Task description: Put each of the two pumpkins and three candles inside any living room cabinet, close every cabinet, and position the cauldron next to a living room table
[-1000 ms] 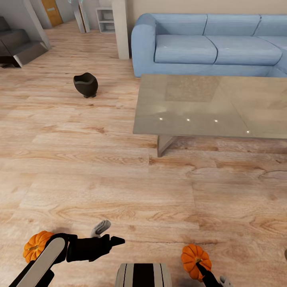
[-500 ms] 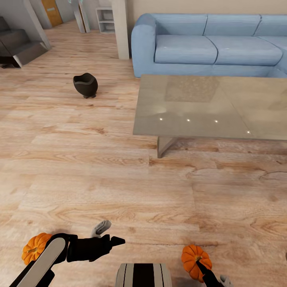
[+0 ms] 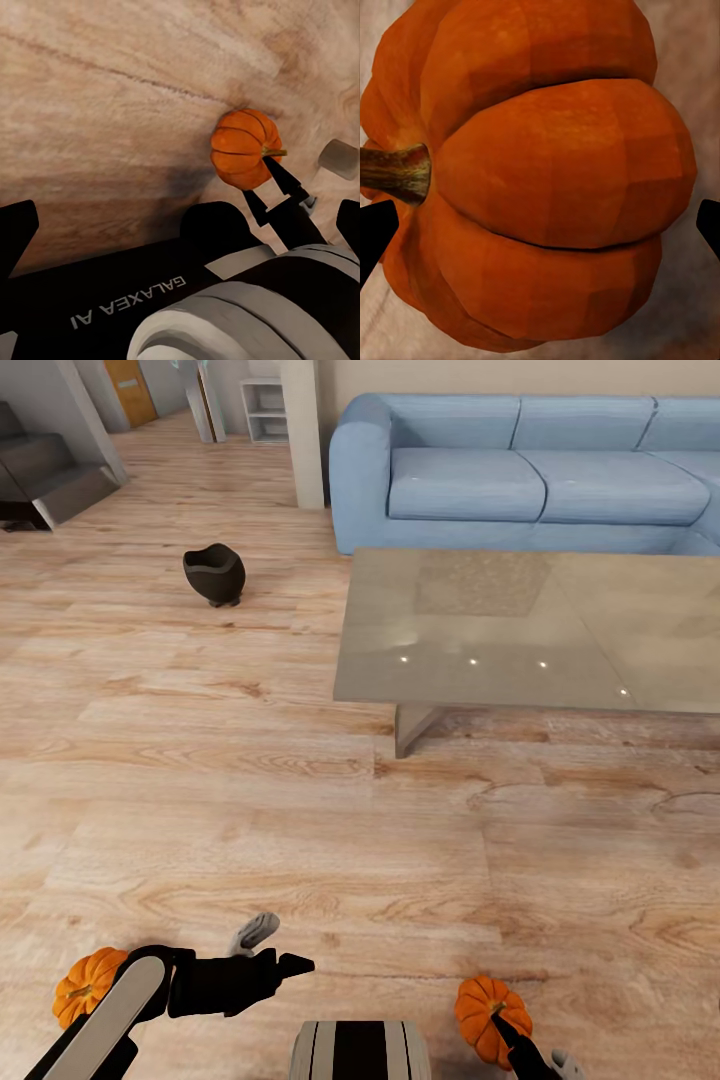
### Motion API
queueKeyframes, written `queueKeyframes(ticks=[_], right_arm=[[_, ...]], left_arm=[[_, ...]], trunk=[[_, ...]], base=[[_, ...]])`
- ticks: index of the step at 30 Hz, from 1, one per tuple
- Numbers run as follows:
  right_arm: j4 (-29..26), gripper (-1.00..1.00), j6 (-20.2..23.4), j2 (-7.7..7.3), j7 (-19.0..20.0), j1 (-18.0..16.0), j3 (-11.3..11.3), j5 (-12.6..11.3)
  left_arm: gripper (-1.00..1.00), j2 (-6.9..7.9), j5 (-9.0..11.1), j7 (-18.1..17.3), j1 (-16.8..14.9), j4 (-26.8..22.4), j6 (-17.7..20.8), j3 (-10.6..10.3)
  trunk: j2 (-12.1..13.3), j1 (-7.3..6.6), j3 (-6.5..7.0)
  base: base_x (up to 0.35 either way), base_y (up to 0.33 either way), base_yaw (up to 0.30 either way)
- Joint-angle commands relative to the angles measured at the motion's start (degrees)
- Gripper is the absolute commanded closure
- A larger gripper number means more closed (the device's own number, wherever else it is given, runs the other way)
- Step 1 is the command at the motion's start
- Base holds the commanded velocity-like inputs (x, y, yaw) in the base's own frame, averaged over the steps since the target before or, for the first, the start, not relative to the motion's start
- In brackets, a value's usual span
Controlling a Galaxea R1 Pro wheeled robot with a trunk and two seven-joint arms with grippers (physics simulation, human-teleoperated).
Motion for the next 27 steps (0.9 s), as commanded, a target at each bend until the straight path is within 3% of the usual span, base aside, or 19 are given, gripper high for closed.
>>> queueKeyframes(ticks=[1,27], right_arm=[[0.17,1.0,-0.03,-0.03,-2.42,-0.03,-0.39,-0.69],[0.17,1.0,0.15,-0.12,-2.42,-0.03,-0.39,-0.69]], left_arm=[[-1.0,0.04,0.6,0.6,-0.03,-0.05,0.0,-0.07],[-1.0,0.08,0.94,0.57,-0.03,-0.05,0.0,0.37]], trunk=[[-0.01,0.0,-0.04],[-0.01,0.0,-0.04]], base=[[0.0,0.0,0.0],[0.0,0.0,0.0]])
